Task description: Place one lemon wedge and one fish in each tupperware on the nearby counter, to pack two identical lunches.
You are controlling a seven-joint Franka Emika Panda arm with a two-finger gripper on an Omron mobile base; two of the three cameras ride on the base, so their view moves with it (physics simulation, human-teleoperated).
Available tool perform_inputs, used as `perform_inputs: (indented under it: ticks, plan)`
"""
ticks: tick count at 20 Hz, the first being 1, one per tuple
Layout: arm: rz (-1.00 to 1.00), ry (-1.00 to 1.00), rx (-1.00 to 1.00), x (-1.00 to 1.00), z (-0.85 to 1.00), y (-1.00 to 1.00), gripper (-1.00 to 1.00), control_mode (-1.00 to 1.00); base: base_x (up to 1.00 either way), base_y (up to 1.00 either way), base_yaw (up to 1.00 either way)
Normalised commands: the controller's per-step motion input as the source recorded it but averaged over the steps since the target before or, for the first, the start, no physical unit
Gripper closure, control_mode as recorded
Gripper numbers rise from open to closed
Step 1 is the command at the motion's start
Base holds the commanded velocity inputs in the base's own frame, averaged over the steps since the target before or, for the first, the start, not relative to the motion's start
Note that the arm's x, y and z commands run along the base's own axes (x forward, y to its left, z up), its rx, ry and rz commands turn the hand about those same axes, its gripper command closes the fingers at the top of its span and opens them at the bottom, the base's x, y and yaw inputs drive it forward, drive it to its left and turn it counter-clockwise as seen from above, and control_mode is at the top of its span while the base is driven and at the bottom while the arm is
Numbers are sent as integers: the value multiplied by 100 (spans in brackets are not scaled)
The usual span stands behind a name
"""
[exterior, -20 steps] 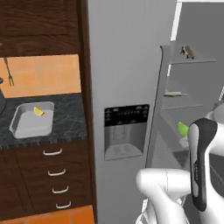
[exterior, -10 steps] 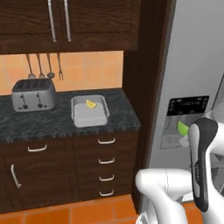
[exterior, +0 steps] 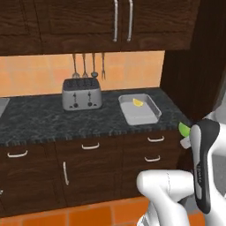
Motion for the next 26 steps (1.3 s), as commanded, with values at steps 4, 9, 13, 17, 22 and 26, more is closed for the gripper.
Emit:
perform_inputs:
  ticks: [4,9,13,17,22,26]
  plan:
    - [0,0,0,0,0,0,100,100,63,100,0]
    - [0,0,0,0,0,0,100,100,65,100,0]
    - [0,0,0,0,0,0,100,100,59,100,0]
    - [0,0,0,0,0,0,100,100,48,100,0]
    - [0,0,0,0,0,0,100,100,50,100,0]
    - [0,0,0,0,0,0,100,100,61,100,0]
